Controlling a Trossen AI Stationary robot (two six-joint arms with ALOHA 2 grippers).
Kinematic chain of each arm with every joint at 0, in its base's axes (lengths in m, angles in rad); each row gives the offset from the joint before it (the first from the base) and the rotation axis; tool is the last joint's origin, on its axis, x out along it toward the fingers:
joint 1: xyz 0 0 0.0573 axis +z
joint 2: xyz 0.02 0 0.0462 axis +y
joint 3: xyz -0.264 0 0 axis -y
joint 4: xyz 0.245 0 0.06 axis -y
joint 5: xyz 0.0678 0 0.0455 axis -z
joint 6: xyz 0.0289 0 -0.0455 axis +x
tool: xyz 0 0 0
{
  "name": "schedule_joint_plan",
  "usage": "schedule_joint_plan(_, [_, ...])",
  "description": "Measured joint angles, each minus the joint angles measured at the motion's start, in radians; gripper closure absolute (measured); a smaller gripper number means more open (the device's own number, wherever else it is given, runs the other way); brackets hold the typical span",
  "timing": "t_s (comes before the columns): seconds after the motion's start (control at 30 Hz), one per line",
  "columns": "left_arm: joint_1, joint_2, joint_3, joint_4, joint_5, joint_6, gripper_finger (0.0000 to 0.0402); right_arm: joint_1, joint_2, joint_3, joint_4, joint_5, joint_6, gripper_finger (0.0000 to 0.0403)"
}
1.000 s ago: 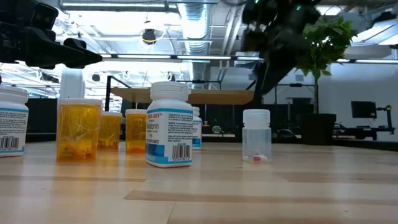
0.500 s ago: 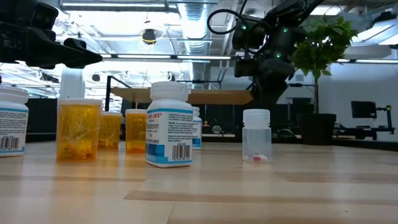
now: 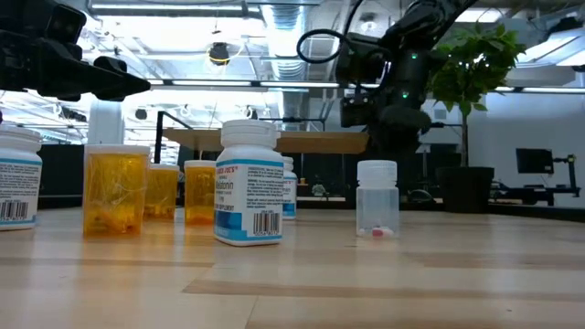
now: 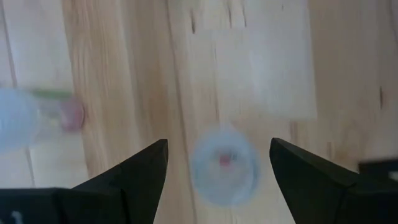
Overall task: Pick and place medicine bottles onto shelf by color
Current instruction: Put the top transparent pill bottle on the shelf
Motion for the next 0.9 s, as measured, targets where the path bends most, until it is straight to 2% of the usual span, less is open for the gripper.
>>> schedule_joint_plan(0.17, [0.000, 0.000, 0.000, 0.000, -0.001, 0.000, 0.0140, 0.003, -0.006, 0.000, -0.004, 0.008, -0.001, 0.0108])
schedule_joint_plan(0.4, [0.000, 0.000, 0.000, 0.000, 0.000, -0.001, 0.0140, 0.003, -0.006, 0.001, -0.003, 0.007, -0.001, 0.0145])
schedule_joint_plan(0.53, [0.000, 0.000, 0.000, 0.000, -0.001, 0.004, 0.0140, 0.003, -0.006, 0.001, -0.003, 0.007, 0.000, 0.0186])
schedule_joint_plan(0.73, [0.000, 0.000, 0.000, 0.000, -0.004, 0.005, 0.0140, 0.004, -0.006, 0.014, -0.026, 0.007, 0.000, 0.0280])
schedule_joint_plan(0.9, [0.000, 0.000, 0.000, 0.000, -0.004, 0.001, 0.0140, 0.013, -0.006, 0.121, -0.164, 0.007, 0.001, 0.0285])
